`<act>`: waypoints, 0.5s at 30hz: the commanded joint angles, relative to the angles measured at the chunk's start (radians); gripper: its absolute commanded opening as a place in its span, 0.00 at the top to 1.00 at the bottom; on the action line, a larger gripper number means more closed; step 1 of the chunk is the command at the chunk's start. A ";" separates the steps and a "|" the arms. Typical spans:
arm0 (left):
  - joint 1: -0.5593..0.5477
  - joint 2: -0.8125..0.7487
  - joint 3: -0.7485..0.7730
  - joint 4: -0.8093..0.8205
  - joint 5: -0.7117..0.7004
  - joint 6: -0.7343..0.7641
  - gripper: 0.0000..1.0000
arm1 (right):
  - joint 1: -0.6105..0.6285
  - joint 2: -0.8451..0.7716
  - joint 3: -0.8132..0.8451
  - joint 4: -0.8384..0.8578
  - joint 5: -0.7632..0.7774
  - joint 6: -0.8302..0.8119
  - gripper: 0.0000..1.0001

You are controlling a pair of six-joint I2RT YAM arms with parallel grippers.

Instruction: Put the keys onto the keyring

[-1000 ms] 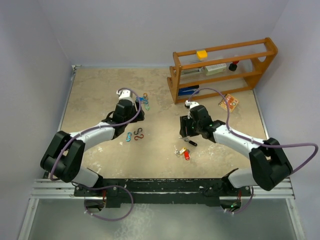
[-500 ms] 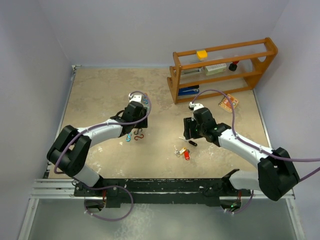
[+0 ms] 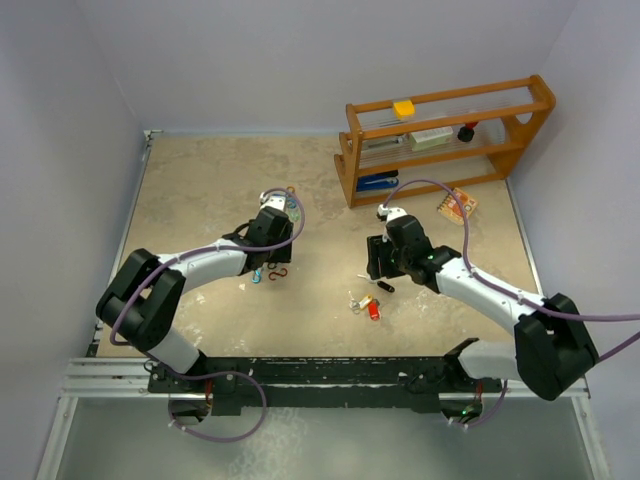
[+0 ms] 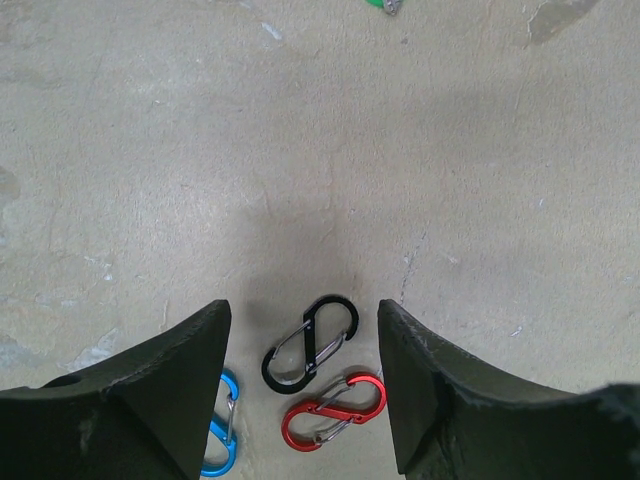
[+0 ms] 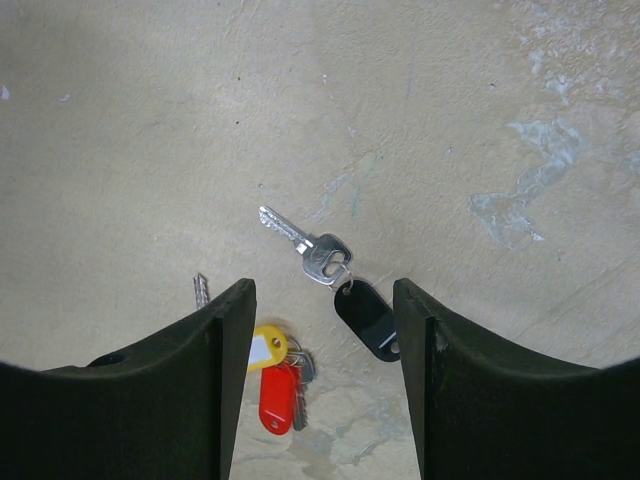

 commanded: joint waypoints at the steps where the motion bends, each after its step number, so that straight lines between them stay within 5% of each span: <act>1: -0.003 -0.013 -0.010 0.018 0.018 0.023 0.42 | 0.007 -0.001 0.009 0.012 -0.020 -0.003 0.39; 15: -0.004 -0.003 -0.034 0.022 0.061 0.017 0.45 | 0.007 -0.001 -0.001 0.022 -0.018 -0.004 0.39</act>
